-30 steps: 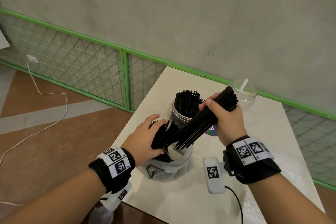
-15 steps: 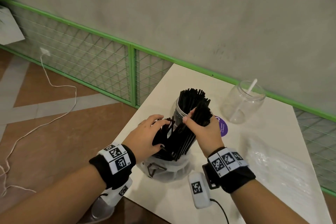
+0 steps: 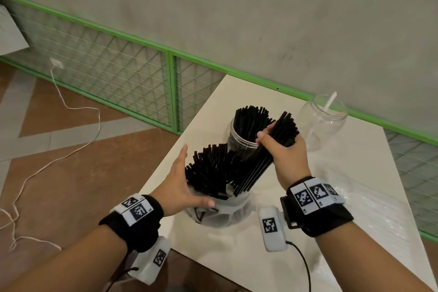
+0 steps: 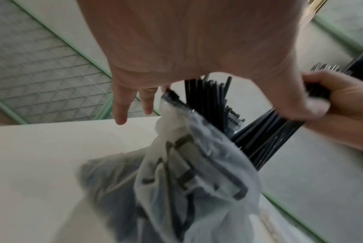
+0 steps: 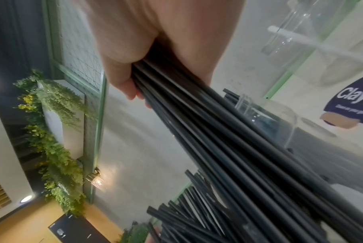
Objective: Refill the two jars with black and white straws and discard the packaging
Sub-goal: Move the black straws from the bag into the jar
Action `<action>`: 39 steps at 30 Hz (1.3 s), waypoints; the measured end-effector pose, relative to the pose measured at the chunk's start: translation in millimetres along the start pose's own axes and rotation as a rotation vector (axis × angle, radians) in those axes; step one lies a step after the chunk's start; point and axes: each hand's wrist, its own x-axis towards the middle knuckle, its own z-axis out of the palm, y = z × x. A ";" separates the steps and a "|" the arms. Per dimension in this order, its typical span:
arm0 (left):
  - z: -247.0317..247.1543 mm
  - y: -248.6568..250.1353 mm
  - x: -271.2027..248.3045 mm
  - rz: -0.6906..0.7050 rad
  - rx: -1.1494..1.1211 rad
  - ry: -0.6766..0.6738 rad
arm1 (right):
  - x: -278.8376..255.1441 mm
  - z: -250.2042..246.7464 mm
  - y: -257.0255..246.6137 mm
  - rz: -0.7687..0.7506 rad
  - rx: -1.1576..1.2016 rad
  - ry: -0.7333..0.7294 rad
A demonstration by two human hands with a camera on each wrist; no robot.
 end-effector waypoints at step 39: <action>1.4 0.7 15.7 -0.041 0.186 0.076 | 95.4 10.5 22.7 0.029 -0.151 0.073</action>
